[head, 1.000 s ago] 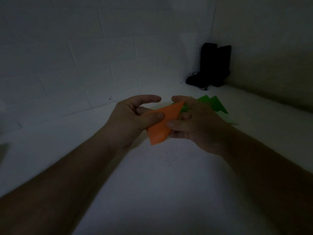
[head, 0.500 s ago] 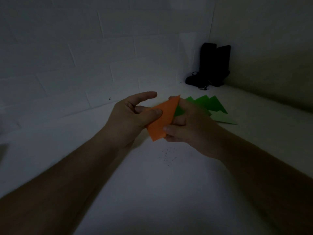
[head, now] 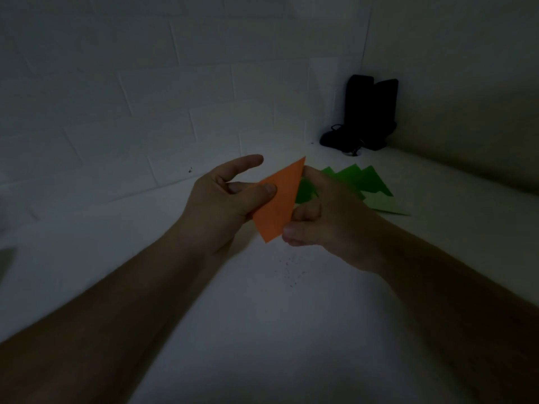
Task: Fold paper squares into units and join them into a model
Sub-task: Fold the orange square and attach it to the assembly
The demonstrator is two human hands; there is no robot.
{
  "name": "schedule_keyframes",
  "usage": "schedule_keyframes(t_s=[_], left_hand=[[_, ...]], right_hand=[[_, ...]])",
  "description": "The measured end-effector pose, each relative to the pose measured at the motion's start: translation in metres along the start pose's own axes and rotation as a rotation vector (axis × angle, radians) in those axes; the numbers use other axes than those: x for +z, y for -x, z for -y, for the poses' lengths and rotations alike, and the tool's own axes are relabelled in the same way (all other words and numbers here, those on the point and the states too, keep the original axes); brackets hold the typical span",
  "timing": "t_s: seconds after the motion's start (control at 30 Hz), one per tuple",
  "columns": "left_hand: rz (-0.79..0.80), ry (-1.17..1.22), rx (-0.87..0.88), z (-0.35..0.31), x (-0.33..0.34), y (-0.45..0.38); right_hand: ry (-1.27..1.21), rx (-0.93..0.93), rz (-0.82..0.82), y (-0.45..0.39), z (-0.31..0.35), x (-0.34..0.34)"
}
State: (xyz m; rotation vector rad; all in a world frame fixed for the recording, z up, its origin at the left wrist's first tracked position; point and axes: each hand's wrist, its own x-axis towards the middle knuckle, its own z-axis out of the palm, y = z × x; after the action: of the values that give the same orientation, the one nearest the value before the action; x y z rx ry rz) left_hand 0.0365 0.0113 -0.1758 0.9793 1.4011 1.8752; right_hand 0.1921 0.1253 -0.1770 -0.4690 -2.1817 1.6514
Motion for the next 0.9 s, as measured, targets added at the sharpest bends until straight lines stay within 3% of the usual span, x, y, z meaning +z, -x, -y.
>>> schedule_keyframes(t_s=[0.07,0.23,0.5,0.63,0.9], left_hand=[[0.004,-0.046,0.022,0.002,-0.001,-0.001],[0.019,-0.192,0.072,0.004,-0.002,0.000],[0.067,-0.037,-0.059,0.002,0.005,0.003],[0.093,-0.178,-0.045,0.004,0.010,0.008],[0.117,-0.232,0.011,0.005,0.007,0.006]], right_hand=[[-0.022,0.042,0.016,0.000,0.001,-0.002],[-0.210,0.107,-0.119,-0.006,0.003,-0.006],[-0.291,0.086,-0.161,-0.007,0.003,-0.007],[-0.317,0.073,-0.200,-0.009,0.001,-0.006],[-0.357,0.090,-0.178,-0.006,0.005,-0.005]])
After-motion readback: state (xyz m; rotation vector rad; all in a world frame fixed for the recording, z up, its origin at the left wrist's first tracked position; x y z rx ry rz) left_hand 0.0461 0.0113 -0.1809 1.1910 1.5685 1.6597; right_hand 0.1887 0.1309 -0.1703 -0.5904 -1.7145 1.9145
